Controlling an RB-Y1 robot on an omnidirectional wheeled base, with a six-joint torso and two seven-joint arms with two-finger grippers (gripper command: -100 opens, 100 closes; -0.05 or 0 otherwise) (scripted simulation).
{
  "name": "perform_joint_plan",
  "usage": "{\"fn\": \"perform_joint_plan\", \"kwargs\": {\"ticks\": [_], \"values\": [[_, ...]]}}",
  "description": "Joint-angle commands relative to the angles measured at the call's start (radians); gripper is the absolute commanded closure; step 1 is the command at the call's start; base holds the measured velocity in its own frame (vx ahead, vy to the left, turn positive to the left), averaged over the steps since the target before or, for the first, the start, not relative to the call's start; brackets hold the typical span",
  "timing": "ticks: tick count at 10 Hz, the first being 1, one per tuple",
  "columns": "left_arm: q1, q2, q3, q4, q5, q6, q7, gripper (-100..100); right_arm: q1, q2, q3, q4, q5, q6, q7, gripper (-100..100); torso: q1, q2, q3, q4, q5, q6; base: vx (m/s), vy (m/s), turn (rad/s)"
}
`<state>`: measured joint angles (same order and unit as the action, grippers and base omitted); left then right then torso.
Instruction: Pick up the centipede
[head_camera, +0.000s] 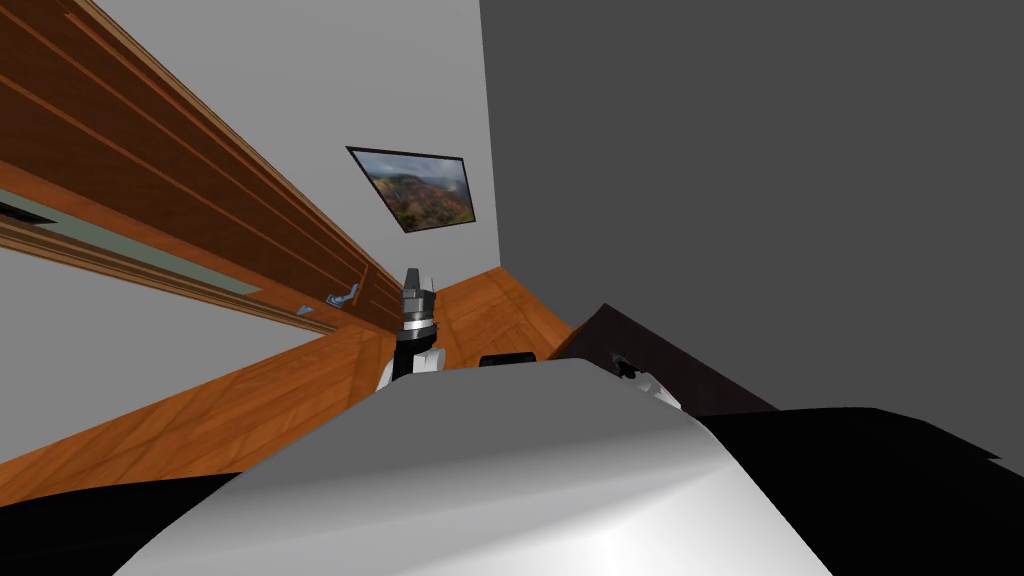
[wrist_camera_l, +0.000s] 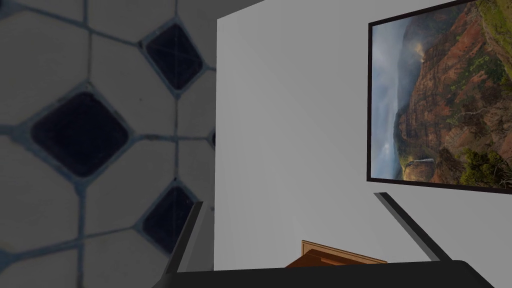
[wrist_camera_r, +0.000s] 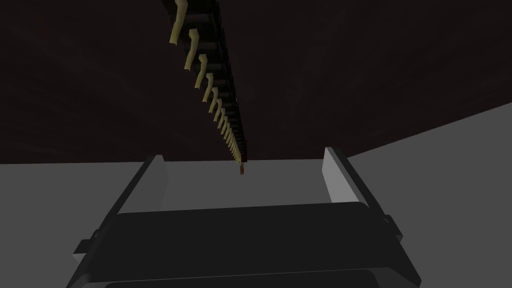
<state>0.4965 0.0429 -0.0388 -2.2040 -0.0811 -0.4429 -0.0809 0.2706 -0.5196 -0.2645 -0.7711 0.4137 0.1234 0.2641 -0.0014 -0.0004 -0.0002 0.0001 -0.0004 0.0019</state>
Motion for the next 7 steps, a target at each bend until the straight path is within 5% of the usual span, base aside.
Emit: {"fn": "perform_joint_plan", "kwargs": {"ticks": [1,3,4,7], "values": [[0.000,0.000,0.000,0.000,0.000,0.000,0.000,0,-0.026,0.023,-0.019,0.012,0.033,-0.002,0.015,-100,0.000,0.000,0.000,0.000,0.000,0.000,0.017,0.008,-0.054],[0.000,0.000,0.000,0.000,0.000,0.000,0.000,0,-0.043,0.037,-0.038,0.029,0.056,-0.008,0.021,-100,0.002,-0.001,0.000,0.000,0.001,0.000,0.007,0.008,-0.026],[0.000,0.000,0.000,0.000,0.000,0.000,0.000,0,-0.046,0.039,-0.041,0.033,0.060,-0.011,0.023,100,0.002,0.000,0.000,0.000,0.001,0.000,0.000,0.000,0.000],[0.000,0.000,0.000,0.000,0.000,0.000,0.000,0,-0.044,0.037,-0.042,0.033,0.059,-0.010,0.023,100,-0.004,-0.003,-0.001,0.000,-0.004,-0.003,-0.001,0.005,-0.005]]}}
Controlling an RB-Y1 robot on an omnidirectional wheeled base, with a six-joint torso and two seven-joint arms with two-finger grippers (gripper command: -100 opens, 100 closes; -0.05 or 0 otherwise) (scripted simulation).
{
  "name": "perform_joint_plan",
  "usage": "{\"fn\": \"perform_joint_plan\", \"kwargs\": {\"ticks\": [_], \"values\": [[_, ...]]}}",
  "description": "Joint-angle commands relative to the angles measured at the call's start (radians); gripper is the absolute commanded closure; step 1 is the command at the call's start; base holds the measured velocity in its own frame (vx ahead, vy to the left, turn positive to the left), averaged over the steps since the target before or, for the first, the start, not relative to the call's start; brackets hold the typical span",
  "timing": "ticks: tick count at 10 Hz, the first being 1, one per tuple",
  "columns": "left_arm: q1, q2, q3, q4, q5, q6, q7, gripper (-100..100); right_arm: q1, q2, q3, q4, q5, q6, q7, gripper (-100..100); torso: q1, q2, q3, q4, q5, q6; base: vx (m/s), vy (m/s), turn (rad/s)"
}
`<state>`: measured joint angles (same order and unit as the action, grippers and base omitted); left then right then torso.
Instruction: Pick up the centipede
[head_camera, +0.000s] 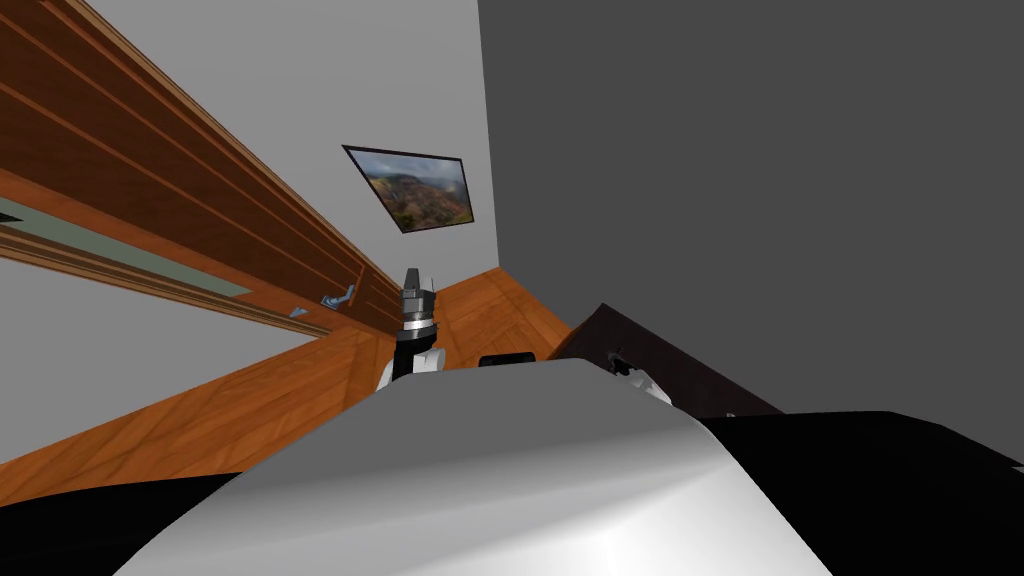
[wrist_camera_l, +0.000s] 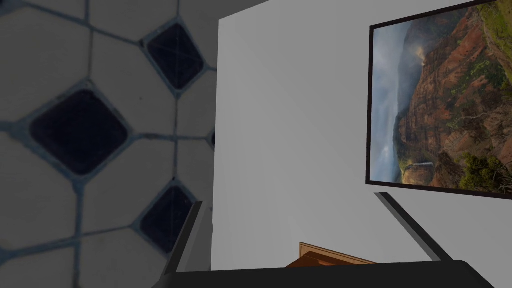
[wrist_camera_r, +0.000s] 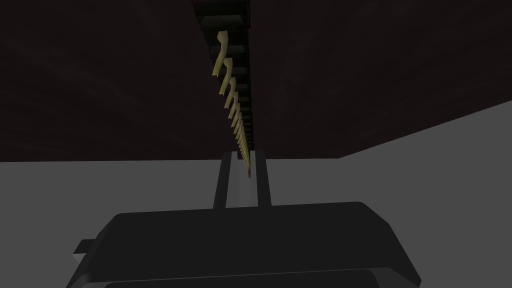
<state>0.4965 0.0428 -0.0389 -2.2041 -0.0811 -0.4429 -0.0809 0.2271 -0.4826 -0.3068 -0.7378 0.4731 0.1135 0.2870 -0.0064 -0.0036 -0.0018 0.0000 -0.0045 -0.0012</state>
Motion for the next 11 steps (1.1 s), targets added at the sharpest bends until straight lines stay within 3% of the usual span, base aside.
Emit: {"fn": "perform_joint_plan", "kwargs": {"ticks": [1,2,3,8,10,11], "values": [[0.000,0.000,0.000,0.000,0.000,0.000,0.000,0,0.000,0.000,0.000,0.000,0.000,0.000,0.000,100,0.000,0.000,0.000,0.000,0.000,0.000,0.000,0.000,0.000],[0.000,0.000,0.000,0.000,0.000,0.000,0.000,0,0.000,0.000,0.000,0.000,0.000,0.000,0.000,0,-0.001,0.000,0.000,0.000,0.000,0.000,0.000,0.000,0.000],[0.000,0.000,0.000,0.000,0.000,0.000,0.000,0,0.002,0.004,0.011,-0.018,-0.004,0.009,0.002,100,-0.001,0.000,0.000,0.000,0.000,0.000,-0.003,-0.031,0.001],[0.000,0.000,0.000,0.000,0.000,0.000,0.000,0,0.071,-0.075,0.069,-0.031,-0.106,0.004,-0.042,100,-0.001,0.000,0.000,0.000,0.000,0.000,-0.007,0.005,0.053],[0.000,0.000,0.000,0.000,0.000,0.000,0.000,0,0.063,-0.079,0.066,-0.016,-0.105,-0.004,-0.042,100,0.003,0.000,0.000,0.000,0.001,0.000,-0.004,0.040,0.033],[0.000,0.000,0.000,0.000,0.000,0.000,0.000,0,0.064,-0.080,0.067,-0.016,-0.107,-0.004,-0.043,0,0.002,0.000,0.000,0.000,0.000,0.000,0.000,0.000,0.000]]}}
